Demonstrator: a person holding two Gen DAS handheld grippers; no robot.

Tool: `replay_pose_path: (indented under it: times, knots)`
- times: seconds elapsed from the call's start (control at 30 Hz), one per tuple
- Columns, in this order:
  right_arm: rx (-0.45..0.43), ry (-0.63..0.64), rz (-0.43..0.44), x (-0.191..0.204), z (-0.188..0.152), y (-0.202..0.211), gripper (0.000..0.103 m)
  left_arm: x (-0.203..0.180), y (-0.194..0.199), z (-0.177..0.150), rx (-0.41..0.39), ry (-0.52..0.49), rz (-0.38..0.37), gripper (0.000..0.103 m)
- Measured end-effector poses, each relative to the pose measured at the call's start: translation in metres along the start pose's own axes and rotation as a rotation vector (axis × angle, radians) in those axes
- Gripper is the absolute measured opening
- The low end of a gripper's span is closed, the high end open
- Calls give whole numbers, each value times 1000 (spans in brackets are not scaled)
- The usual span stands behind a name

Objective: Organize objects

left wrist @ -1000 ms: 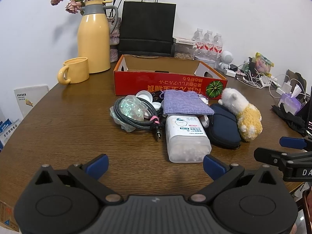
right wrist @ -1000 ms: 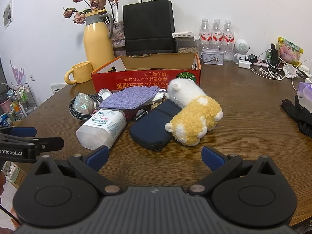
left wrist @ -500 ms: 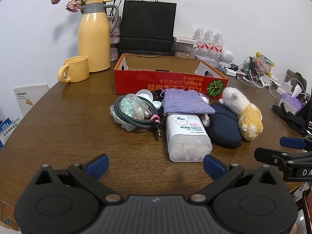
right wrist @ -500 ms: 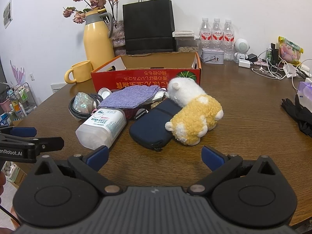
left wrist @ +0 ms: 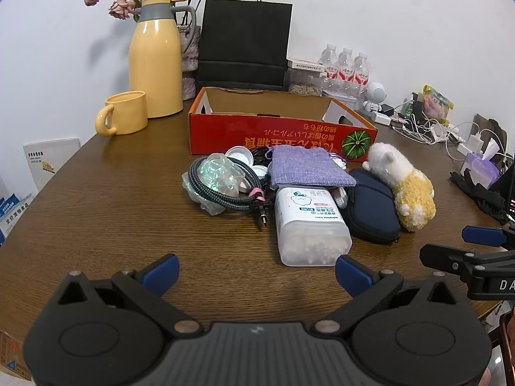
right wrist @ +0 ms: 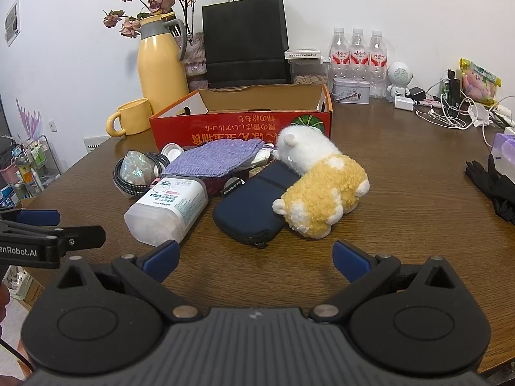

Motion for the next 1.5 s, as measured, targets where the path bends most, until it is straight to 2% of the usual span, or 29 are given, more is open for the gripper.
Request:
replay_pose_path:
  times: [0.73, 1.17, 1.3, 1.5]
  knots:
    - [22, 7, -6, -5, 0, -20, 103, 1, -20, 6, 6, -2, 11, 103]
    - [-12, 19, -50, -38, 10, -42, 103, 16, -45, 21, -5, 16, 54, 103]
    - [-17, 69, -22, -54, 11, -51, 103, 21, -53, 26, -12, 25, 98, 103]
    - [-42, 131, 92, -76, 25, -63, 103, 26, -66, 35, -14, 27, 154, 103]
Point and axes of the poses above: each gripper's, at about its wrist camera, not at the fingertips, and y roughly against the way its jaws point, x to its left, z to its top, the point moved 2 cm from there along -y, roughly the way its jaws point, and after that the axes turned 7 degrees about -x, right-handed, at the moved point
